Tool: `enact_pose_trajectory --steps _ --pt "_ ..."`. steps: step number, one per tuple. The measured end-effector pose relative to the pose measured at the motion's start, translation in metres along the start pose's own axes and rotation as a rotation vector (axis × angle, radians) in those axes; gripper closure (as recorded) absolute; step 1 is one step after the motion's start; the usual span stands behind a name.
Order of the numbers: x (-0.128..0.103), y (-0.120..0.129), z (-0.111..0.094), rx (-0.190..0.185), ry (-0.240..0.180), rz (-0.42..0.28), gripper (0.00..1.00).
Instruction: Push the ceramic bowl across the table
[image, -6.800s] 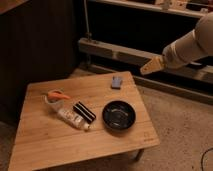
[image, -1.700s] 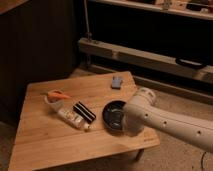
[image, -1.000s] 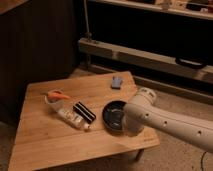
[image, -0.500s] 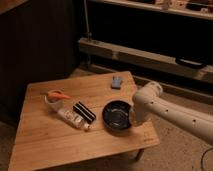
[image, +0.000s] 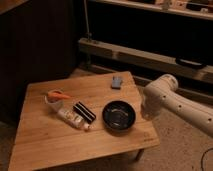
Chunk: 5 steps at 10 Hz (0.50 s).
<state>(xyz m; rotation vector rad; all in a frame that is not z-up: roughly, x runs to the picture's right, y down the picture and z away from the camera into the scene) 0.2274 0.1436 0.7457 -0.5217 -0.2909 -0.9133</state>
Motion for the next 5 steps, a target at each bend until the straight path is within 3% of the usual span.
enact_pose_trajectory --steps 3,5 --pt "-0.003 0.006 0.041 0.067 -0.052 -0.011 1.00" --pt "-0.009 0.009 0.059 0.137 -0.073 -0.056 1.00"
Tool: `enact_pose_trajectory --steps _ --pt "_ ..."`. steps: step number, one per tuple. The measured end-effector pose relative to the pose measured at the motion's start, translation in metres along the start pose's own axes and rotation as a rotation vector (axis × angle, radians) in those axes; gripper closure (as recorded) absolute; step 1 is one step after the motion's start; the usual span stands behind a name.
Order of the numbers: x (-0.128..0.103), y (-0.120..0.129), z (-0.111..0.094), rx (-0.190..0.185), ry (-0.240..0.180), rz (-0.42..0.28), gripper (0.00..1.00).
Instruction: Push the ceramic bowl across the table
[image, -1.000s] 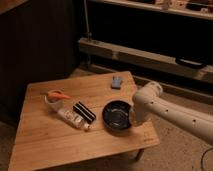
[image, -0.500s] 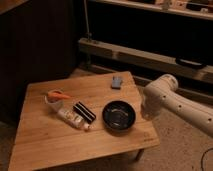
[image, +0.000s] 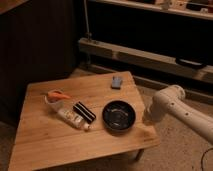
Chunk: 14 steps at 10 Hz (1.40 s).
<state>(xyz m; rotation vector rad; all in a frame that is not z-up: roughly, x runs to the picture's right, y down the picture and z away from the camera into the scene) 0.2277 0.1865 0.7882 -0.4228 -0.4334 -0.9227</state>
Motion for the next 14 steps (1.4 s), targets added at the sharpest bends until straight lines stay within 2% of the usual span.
enact_pose_trajectory --steps 1,3,8,14 --pt "-0.004 0.002 0.004 0.022 -0.006 -0.024 1.00" --pt "-0.009 -0.002 0.007 0.042 -0.010 -0.058 1.00" --pt "-0.016 -0.018 0.022 0.032 -0.006 -0.104 1.00" --pt "-0.023 -0.041 0.037 0.017 -0.020 -0.144 1.00"
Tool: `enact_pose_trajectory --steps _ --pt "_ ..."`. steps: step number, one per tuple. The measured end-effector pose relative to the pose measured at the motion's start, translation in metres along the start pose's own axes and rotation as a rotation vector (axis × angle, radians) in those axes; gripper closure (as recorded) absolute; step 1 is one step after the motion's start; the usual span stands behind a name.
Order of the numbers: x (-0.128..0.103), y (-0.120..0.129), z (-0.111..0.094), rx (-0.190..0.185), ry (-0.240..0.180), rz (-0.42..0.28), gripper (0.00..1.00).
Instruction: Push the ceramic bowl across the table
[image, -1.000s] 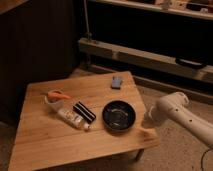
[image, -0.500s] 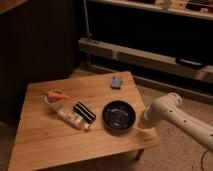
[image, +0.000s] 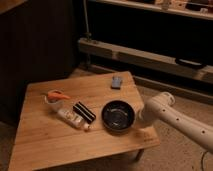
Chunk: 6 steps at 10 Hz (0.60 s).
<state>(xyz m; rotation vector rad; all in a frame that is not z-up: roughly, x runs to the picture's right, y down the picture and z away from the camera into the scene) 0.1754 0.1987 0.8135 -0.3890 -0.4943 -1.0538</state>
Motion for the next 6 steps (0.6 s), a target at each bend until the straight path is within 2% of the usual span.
enact_pose_trajectory --steps 2,6 --pt "0.000 -0.011 0.004 -0.003 -0.002 -0.013 1.00" --pt "0.007 -0.052 0.011 0.003 0.002 -0.046 1.00"
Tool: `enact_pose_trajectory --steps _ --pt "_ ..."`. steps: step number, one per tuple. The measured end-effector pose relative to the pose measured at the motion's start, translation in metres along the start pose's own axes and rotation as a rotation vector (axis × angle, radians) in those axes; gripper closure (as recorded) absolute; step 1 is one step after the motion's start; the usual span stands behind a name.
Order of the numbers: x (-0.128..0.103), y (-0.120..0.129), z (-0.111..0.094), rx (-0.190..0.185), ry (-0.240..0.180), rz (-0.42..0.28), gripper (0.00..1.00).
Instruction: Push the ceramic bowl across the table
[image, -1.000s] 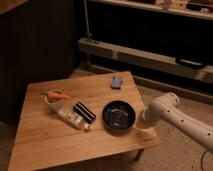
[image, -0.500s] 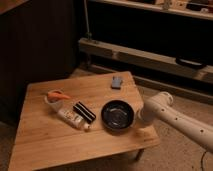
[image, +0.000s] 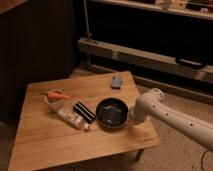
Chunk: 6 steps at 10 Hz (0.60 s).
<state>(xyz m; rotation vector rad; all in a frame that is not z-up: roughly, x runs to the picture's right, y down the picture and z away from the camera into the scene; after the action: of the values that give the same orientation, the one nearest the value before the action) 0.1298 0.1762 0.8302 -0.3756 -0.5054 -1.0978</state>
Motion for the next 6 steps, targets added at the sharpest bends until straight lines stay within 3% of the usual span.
enact_pose_trajectory --steps 6 --pt "0.027 -0.066 0.009 0.048 0.020 -0.039 1.00"
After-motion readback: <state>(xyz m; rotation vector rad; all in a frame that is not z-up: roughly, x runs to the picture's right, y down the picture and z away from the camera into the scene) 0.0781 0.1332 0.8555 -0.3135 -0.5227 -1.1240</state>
